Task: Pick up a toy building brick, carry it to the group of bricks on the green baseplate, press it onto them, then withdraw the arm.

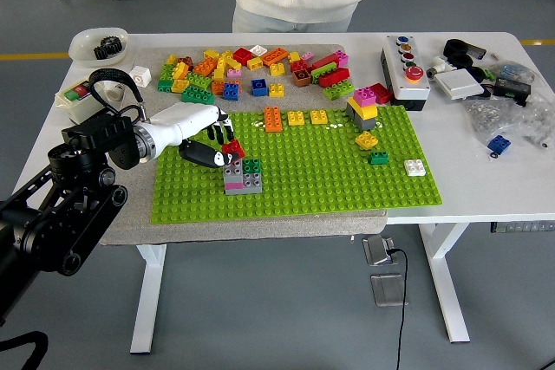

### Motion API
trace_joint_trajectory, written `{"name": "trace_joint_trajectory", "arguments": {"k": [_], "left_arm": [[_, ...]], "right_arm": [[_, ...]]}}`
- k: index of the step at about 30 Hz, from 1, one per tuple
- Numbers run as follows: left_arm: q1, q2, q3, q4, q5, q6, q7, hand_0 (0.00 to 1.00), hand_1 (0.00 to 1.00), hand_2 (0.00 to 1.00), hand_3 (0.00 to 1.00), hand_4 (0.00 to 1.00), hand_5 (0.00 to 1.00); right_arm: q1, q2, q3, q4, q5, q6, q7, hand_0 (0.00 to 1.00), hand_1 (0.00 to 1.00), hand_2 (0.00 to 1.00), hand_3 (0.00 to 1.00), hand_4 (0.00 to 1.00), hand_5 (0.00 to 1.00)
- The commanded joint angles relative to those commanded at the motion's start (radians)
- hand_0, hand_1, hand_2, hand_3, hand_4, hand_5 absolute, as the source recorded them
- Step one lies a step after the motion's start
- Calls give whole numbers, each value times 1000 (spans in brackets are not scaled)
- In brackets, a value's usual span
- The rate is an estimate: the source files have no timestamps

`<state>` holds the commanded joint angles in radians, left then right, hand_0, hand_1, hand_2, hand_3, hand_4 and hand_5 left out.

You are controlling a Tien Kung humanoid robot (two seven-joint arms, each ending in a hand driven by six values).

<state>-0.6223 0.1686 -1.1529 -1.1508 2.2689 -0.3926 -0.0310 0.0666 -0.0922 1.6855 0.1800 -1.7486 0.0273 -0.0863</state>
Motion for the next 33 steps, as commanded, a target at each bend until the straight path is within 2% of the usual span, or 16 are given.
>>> {"name": "trace_joint_trajectory", "arguments": {"k": [13, 33], "left_arm": [[12, 7, 14, -3, 0, -7, -6, 639, 582, 555, 554, 651, 400], [19, 3, 17, 0, 0, -16, -5, 649, 587, 561, 560, 682, 384]], "right_arm": [[0, 0, 0, 0, 1, 0, 0, 746, 640, 681, 634, 849, 563], [-2, 2, -6, 0, 3, 0, 0, 745, 639, 681, 632, 848, 561]]}}
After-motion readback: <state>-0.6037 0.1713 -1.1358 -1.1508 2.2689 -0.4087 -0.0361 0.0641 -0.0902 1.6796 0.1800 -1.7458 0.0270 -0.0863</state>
